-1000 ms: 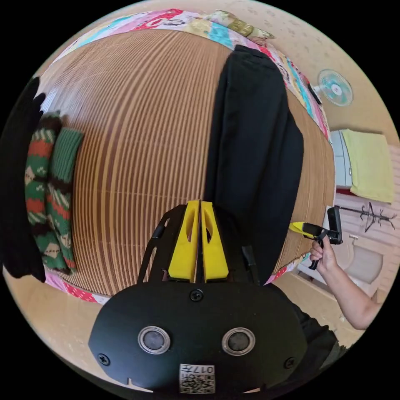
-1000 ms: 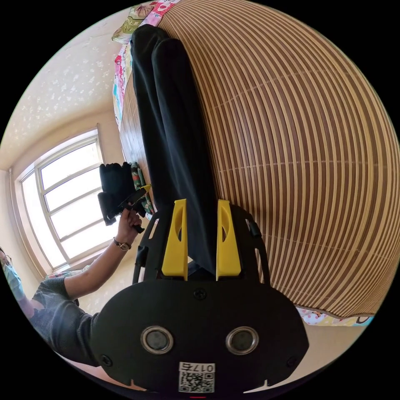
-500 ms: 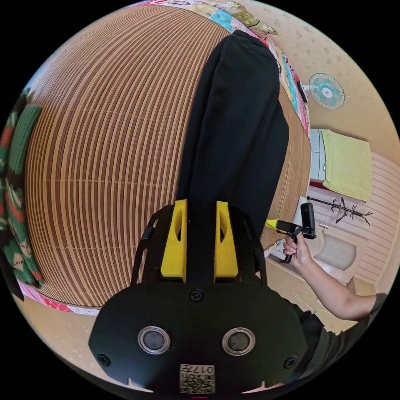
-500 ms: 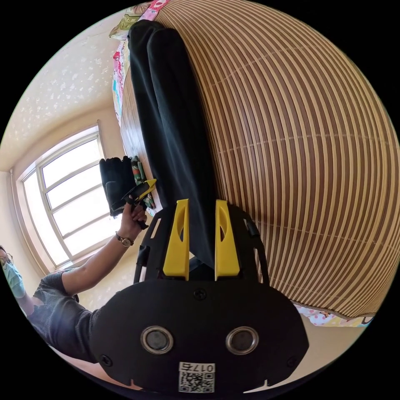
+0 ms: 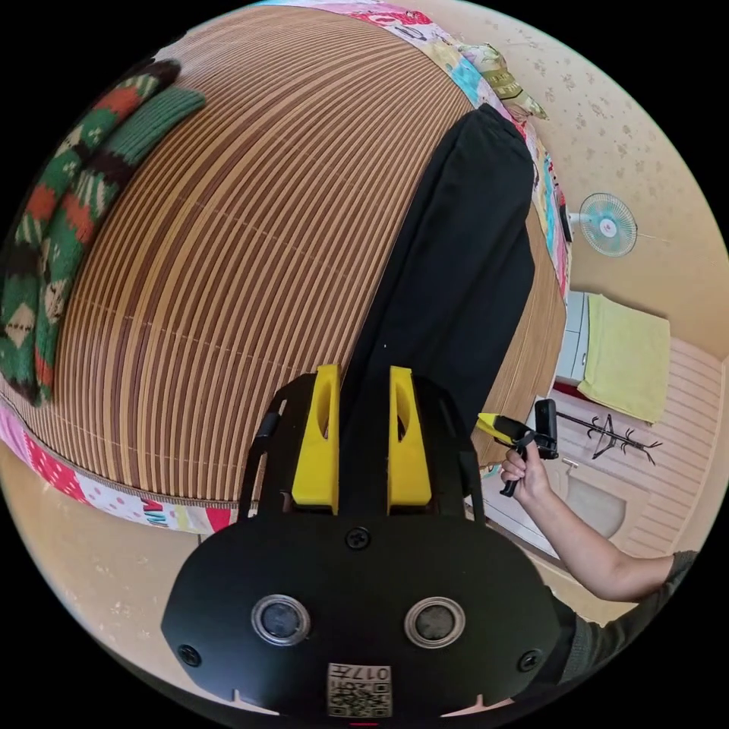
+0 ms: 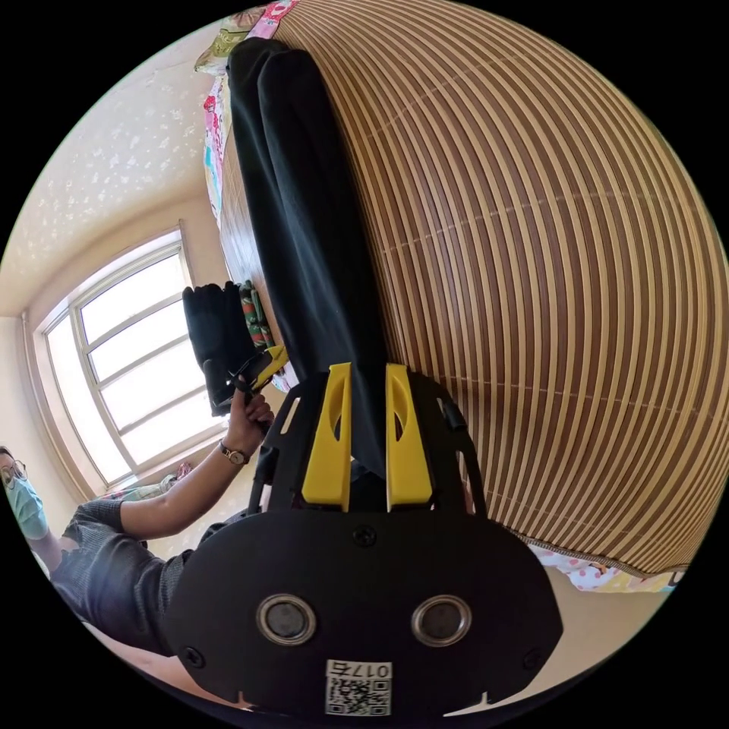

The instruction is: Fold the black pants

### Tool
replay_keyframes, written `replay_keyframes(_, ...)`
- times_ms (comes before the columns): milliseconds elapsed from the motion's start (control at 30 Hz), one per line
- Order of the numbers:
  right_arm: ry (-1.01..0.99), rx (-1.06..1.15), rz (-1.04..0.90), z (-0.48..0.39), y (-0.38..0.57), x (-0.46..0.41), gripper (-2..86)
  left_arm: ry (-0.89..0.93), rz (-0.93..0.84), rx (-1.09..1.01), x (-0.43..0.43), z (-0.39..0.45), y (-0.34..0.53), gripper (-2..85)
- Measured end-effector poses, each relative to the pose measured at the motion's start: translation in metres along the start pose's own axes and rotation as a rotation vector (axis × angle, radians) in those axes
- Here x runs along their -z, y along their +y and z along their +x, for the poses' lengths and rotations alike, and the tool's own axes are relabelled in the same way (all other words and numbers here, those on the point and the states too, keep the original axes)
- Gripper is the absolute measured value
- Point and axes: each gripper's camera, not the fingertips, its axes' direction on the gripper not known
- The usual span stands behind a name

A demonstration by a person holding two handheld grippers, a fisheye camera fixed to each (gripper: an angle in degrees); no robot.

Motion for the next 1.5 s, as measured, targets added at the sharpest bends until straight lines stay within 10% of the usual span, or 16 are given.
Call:
replay_keyframes(1333,-0.357,-0.016,-0.014,0.051,-0.028,0.006,5.2,0.002,-0.147,-0.152,-0.101,-0.025,0.025,8.6)
replay_keyframes(1500,-0.366,-0.057,-0.024,0.061,-0.022,0.007,5.6,0.257,-0.079,0.005,-0.110,-0.076,0.030,9.1)
